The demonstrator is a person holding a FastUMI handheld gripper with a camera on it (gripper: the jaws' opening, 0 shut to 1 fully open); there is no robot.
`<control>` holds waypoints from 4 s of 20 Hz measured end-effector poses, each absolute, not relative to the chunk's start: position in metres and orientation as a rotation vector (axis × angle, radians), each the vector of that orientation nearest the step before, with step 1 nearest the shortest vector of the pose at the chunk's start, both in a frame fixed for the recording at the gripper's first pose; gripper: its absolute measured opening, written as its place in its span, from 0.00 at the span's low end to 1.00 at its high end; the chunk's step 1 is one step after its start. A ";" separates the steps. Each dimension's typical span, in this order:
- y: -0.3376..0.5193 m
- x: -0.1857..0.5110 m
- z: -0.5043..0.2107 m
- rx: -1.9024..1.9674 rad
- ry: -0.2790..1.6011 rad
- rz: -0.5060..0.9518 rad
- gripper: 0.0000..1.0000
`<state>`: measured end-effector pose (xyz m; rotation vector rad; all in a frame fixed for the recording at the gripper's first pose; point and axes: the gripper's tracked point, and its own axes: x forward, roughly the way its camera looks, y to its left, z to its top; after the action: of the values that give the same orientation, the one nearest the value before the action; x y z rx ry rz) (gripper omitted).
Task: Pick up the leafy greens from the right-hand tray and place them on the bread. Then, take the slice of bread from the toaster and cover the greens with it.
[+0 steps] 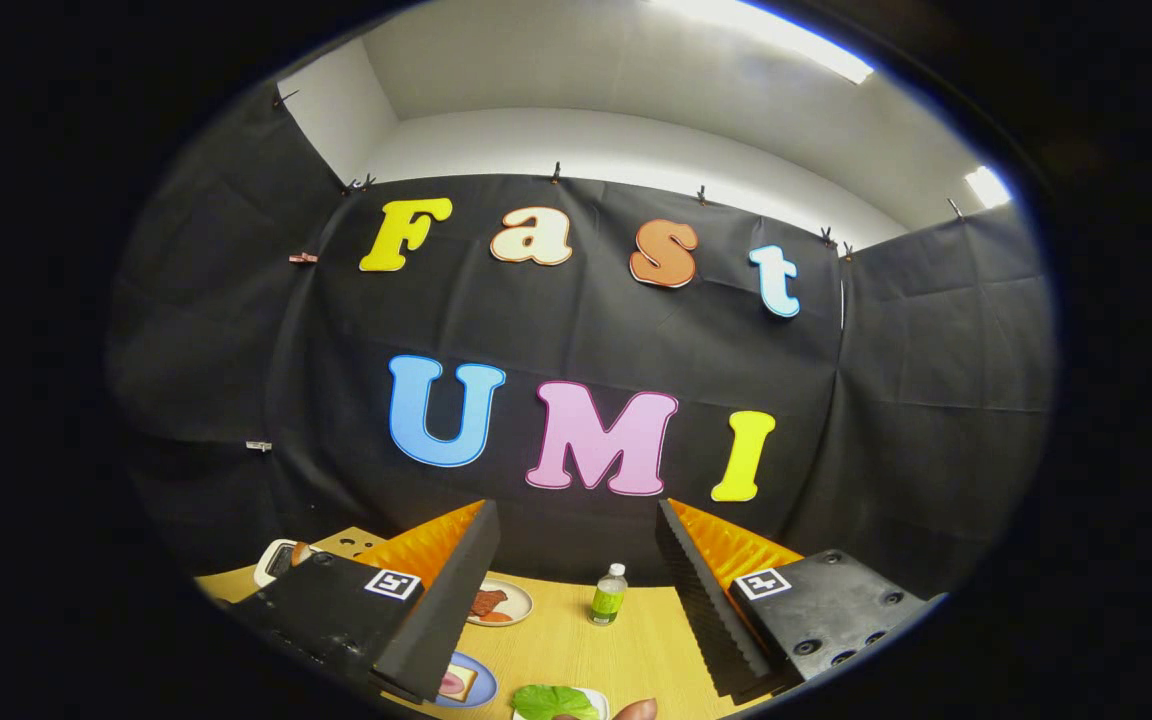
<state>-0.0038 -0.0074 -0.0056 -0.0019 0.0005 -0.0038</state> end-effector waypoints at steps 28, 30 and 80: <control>0.008 -0.035 -0.418 -0.140 0.957 0.313 0.96; 0.012 -0.037 -0.442 -0.132 1.008 0.340 0.95; 0.189 0.000 -0.381 -0.065 1.072 0.657 0.08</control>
<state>0.0005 0.1891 -0.3813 -0.0653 1.0724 0.6566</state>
